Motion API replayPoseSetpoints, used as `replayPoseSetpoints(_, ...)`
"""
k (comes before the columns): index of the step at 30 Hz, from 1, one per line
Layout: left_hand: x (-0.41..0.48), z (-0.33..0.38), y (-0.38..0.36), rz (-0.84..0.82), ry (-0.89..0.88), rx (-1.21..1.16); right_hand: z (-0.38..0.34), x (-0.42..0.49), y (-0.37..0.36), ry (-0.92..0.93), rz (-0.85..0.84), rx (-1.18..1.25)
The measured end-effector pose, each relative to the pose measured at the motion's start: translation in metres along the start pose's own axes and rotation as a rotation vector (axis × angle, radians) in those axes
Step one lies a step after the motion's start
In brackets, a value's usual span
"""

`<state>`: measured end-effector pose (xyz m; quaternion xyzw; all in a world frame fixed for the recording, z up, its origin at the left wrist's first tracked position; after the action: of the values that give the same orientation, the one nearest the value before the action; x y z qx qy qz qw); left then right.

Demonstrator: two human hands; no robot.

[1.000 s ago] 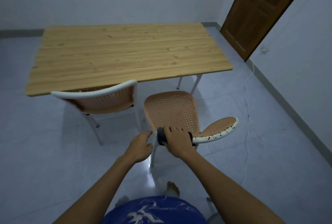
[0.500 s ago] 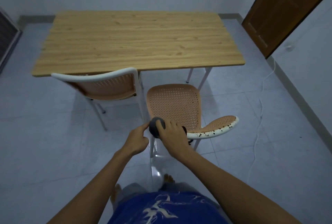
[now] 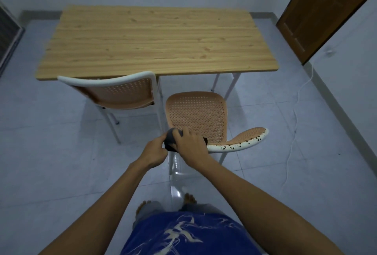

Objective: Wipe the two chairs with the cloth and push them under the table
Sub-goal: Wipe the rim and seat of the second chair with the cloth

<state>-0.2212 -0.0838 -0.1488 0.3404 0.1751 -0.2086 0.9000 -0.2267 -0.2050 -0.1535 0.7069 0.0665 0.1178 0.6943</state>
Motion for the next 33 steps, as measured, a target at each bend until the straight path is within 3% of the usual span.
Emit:
replayPoseSetpoints(3,0.003,0.000,0.004,-0.003,-0.012,0.009,0.003,0.015,0.004,-0.048,-0.112,0.128)
replayPoseSetpoints(6,0.009,0.000,0.008,-0.055,-0.062,0.062,0.016,0.002,0.010,-0.216,-0.047,0.275)
replayPoseSetpoints(12,0.002,0.008,0.010,-0.109,-0.102,0.108,0.000,-0.037,0.002,-0.134,0.116,0.086)
replayPoseSetpoints(18,-0.001,0.022,0.015,-0.091,-0.261,0.134,0.030,0.000,0.012,-0.409,-0.006,0.260)
replayPoseSetpoints(24,0.004,0.032,0.014,-0.181,-0.325,0.155,-0.010,-0.049,0.009,-0.344,0.102,0.234)
replayPoseSetpoints(27,0.007,0.032,0.008,-0.231,-0.347,0.197,-0.006,-0.068,0.014,-0.477,0.149,0.365)
replayPoseSetpoints(33,0.016,0.031,0.004,-0.241,-0.443,0.392,-0.018,-0.082,0.009,-0.745,0.222,0.407)
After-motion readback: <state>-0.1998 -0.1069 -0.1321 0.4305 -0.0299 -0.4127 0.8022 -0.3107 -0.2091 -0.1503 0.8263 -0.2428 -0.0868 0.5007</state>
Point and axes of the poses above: each hand's wrist, its own x-axis towards the middle knuckle, its own y-axis out of the back of the hand, z = x × y, the point moved 6 cm from there along x, towards the middle knuckle, and after that the axes turned 1 degree about -z, right-handed, at the moved point
